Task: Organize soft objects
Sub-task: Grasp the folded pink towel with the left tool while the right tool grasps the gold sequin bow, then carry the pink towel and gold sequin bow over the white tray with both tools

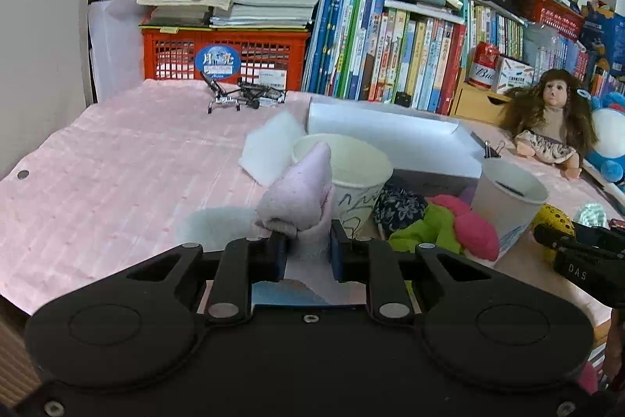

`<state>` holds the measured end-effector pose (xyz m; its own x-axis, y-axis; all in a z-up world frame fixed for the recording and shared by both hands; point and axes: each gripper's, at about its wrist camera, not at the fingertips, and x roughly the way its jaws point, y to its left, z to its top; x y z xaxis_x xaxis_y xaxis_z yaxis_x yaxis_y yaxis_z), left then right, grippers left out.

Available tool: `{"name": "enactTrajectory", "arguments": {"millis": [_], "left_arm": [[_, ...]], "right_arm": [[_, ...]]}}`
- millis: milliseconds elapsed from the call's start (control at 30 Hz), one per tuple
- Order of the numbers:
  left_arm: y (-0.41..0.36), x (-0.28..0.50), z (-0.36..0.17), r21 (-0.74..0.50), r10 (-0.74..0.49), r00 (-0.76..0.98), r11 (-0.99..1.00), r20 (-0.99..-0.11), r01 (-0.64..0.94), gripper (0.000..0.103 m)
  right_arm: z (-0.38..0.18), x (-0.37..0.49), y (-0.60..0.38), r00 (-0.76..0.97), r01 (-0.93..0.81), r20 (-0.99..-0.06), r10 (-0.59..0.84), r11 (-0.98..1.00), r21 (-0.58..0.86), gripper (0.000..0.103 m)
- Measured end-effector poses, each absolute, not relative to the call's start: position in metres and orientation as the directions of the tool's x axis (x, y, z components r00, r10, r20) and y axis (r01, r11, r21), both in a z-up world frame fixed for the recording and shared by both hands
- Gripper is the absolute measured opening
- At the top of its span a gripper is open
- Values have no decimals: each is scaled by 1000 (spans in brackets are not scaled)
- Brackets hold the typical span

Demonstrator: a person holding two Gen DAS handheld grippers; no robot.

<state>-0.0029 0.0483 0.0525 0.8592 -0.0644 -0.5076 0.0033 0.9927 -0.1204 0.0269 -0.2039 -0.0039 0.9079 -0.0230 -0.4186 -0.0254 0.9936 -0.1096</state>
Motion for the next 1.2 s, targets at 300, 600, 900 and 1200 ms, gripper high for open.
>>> {"name": "enactTrajectory", "arguments": {"millis": [300, 600, 900, 1200], "left_arm": [[61, -8, 81, -145, -88, 884, 989, -459, 23, 19], [70, 8, 107, -178, -125, 894, 983, -430, 52, 19], [69, 37, 128, -210, -176, 887, 973, -426, 93, 19], [41, 79, 154, -222, -279, 863, 954, -422, 200, 19]], "right_arm": [[13, 25, -213, 907, -70, -415, 69, 997, 11, 37], [38, 28, -227, 926, -46, -372, 63, 997, 55, 37], [61, 40, -246, 935, -40, -346, 79, 992, 118, 37], [90, 72, -254, 924, -98, -347, 160, 977, 190, 38]]}}
